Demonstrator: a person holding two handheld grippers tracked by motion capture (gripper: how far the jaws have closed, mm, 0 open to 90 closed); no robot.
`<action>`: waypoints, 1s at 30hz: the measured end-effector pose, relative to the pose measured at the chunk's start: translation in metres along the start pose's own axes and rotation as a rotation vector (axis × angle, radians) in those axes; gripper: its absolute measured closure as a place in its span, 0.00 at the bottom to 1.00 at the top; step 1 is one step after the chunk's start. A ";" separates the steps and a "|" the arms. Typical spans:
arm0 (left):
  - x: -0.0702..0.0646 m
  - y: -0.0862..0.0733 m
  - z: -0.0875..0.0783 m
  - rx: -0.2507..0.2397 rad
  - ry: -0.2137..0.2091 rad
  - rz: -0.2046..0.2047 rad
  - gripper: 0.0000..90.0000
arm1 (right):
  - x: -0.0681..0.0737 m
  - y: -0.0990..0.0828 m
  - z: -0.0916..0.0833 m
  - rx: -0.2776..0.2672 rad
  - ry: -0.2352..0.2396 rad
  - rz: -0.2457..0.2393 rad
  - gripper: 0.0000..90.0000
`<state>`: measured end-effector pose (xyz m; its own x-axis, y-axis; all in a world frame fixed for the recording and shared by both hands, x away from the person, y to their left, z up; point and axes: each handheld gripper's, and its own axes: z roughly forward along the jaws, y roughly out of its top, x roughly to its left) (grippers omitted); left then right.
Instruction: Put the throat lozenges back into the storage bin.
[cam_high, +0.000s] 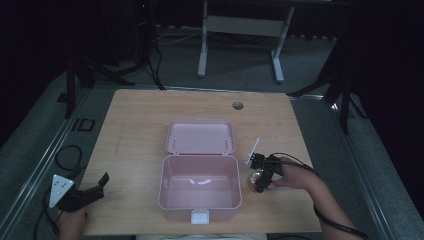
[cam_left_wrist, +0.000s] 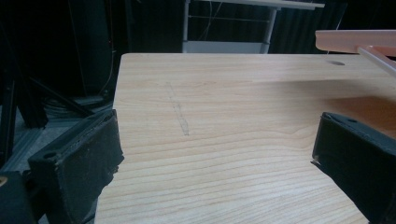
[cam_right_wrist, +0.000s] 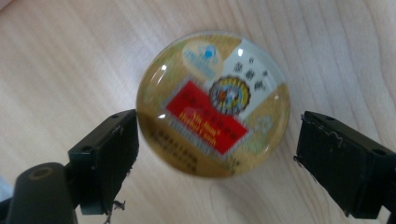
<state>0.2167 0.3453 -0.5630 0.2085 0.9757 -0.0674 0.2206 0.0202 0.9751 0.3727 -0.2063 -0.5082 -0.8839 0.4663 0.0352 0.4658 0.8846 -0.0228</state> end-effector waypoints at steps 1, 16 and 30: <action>0.000 0.000 0.000 0.000 -0.001 -0.001 0.02 | 0.000 0.002 0.002 0.004 0.003 -0.005 0.14; 0.000 0.000 0.000 0.004 0.001 0.000 0.02 | 0.005 0.010 0.005 0.057 0.016 -0.055 0.22; 0.000 0.000 0.001 0.006 0.001 0.000 0.02 | 0.025 -0.006 -0.058 0.069 0.013 -0.199 0.22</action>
<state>0.2172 0.3450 -0.5631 0.2074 0.9760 -0.0669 0.2261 0.0187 0.9739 0.3502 -0.1995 -0.4493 -0.9573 0.2832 0.0584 0.2782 0.9570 -0.0821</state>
